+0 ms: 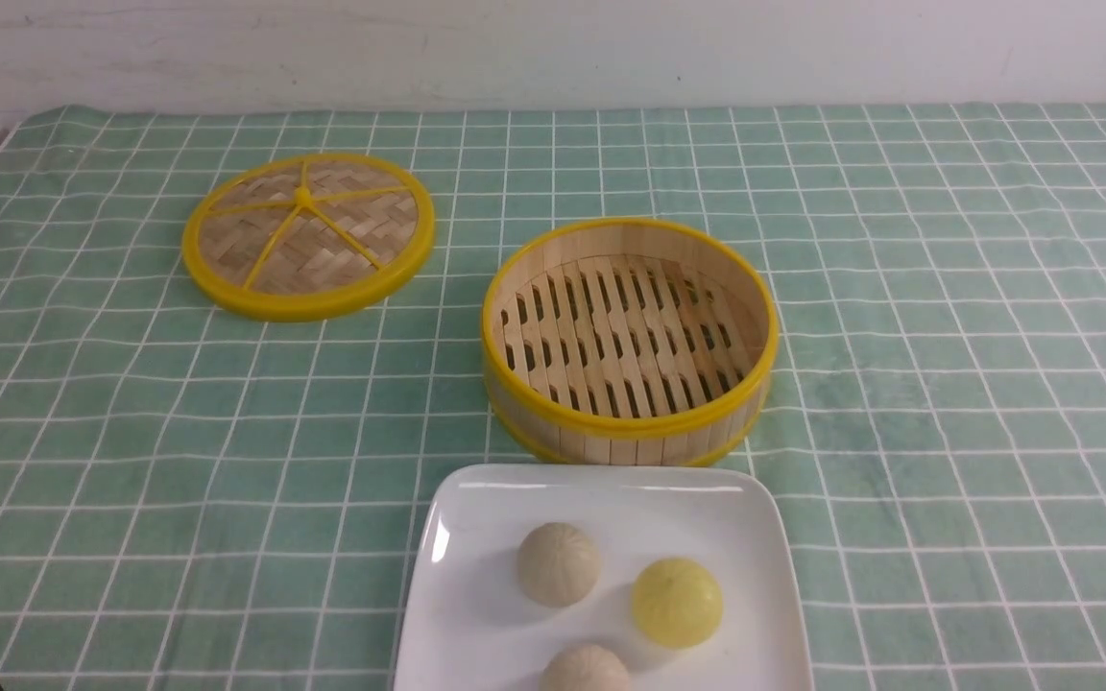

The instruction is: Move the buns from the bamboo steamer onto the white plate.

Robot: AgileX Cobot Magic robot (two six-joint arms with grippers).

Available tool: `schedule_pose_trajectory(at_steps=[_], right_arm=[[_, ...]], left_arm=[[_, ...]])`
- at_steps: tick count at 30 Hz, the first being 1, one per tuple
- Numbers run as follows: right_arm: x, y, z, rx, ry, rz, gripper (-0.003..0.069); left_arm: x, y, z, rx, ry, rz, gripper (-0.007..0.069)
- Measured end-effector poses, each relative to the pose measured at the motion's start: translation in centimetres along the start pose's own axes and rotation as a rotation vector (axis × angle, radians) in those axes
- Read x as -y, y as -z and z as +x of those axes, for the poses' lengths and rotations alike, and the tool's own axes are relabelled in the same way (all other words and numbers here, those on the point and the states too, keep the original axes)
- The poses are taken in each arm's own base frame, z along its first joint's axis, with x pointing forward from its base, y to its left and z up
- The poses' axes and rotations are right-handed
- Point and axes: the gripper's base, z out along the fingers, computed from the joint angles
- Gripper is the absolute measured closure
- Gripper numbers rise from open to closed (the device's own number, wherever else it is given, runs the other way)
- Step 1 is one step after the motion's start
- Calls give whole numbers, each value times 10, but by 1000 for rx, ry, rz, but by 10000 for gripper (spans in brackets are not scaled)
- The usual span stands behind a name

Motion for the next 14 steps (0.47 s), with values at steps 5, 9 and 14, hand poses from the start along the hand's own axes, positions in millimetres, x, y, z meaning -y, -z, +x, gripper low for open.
schedule_pose_trajectory(at_steps=[5,9,14], right_arm=[[0,0,0,0,0,0,481],[0,0,0,0,0,0,477],[0,0,0,0,0,0,470]], left_arm=[[0,0,0,0,0,0,518],[0,0,0,0,0,0,514],[0,0,0,0,0,0,507]])
